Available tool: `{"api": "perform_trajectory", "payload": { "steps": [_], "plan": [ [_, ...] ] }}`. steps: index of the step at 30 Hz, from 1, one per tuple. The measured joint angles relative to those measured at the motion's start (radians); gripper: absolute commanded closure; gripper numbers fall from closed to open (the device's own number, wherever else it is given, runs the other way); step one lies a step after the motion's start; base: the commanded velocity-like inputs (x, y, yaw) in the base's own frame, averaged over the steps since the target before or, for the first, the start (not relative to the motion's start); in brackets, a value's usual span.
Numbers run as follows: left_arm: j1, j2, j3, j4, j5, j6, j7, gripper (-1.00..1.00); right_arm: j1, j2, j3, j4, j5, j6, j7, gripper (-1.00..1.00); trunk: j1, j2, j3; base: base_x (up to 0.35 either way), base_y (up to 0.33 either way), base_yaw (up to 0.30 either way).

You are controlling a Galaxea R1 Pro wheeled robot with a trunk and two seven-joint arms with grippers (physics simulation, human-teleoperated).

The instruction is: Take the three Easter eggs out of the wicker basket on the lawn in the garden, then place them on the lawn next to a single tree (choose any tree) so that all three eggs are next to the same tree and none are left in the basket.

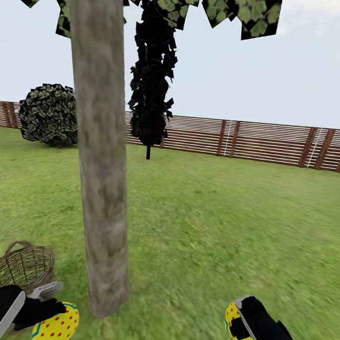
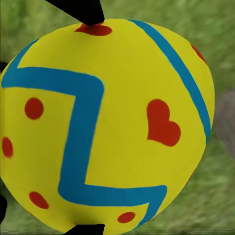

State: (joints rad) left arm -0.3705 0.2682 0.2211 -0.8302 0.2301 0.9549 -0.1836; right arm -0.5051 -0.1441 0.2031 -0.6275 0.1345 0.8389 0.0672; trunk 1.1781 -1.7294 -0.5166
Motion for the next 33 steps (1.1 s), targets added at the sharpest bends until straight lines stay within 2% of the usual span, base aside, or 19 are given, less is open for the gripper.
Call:
{"api": "perform_trajectory", "payload": {
  "steps": [1,3,4,5,7,10,13,19,20,23,25,31,33],
  "plan": [
    [0.0,0.0,0.0,0.0,0.0,0.0,0.0,1.0,0.008,0.002,-0.001,-0.021,-0.001,-0.029,0.0,1.0,0.0,0.0,0.0,0.146,-0.323,0.0],
    [0.0,0.0,0.0,0.0,0.0,0.0,0.0,1.0,0.068,0.001,-0.002,-0.142,0.002,-0.048,0.0,1.0,0.0,0.0,0.0,0.146,-0.323,0.0],
    [0.0,0.001,0.0,0.0,0.0,0.0,0.0,1.0,0.115,-0.001,-0.002,-0.241,0.003,-0.017,0.0,1.0,0.0,0.0,0.0,0.146,-0.323,0.0],
    [0.0,0.0,0.0,0.0,0.0,0.0,0.0,1.0,0.141,-0.001,-0.001,-0.295,0.002,0.028,-0.001,1.0,0.0,0.0,0.0,0.146,-0.323,0.0],
    [0.0,-0.001,0.0,0.0,0.0,0.0,0.0,1.0,0.165,-0.002,-0.001,-0.341,0.004,0.096,-0.002,1.0,0.0,0.0,0.0,0.146,-0.323,0.0],
    [0.0,-0.001,0.0,0.0,0.0,0.0,0.0,1.0,0.169,-0.004,0.0,-0.332,0.007,0.13,-0.001,1.0,0.0,0.0,0.0,0.146,-0.323,0.0],
    [0.0,-0.009,0.0,0.0,-0.001,0.0,0.0,1.0,0.17,0.001,-0.003,-0.27,0.008,0.133,-0.002,1.0,0.0,0.0,0.0,0.143,-0.298,0.0],
    [0.0,-0.011,-0.002,-0.001,-0.006,0.001,0.0,1.0,0.17,0.006,0.002,-0.238,0.013,0.121,-0.006,1.0,0.0,0.0,0.0,0.019,-0.033,0.172],
    [0.0,-0.011,-0.002,-0.001,-0.028,0.001,-0.001,1.0,0.17,0.007,0.002,-0.238,0.011,0.121,-0.006,1.0,0.0,0.0,0.0,0.0,-0.001,0.292],
    [0.0,-0.01,0.003,-0.001,-0.145,0.0,-0.009,1.0,0.169,0.01,0.002,-0.238,0.005,0.12,-0.002,1.0,0.0,0.0,0.0,0.0,0.0,0.295],
    [0.0,-0.01,0.005,0.0,-0.162,0.001,-0.007,1.0,0.17,0.011,0.002,-0.238,0.005,0.12,-0.002,1.0,0.0,0.0,0.0,0.0,0.0,0.296],
    [0.0,-0.012,-0.002,0.046,-0.175,-0.004,-0.006,1.0,0.169,0.021,-0.003,-0.242,0.0,0.12,0.001,1.0,0.0,0.0,0.0,0.0,0.0,0.296],
    [0.0,-0.027,-0.002,0.048,-0.182,-0.005,-0.002,1.0,0.168,0.022,-0.005,-0.253,0.0,0.12,0.001,1.0,0.0,0.0,0.0,0.0,0.0,0.296]
  ]
}}
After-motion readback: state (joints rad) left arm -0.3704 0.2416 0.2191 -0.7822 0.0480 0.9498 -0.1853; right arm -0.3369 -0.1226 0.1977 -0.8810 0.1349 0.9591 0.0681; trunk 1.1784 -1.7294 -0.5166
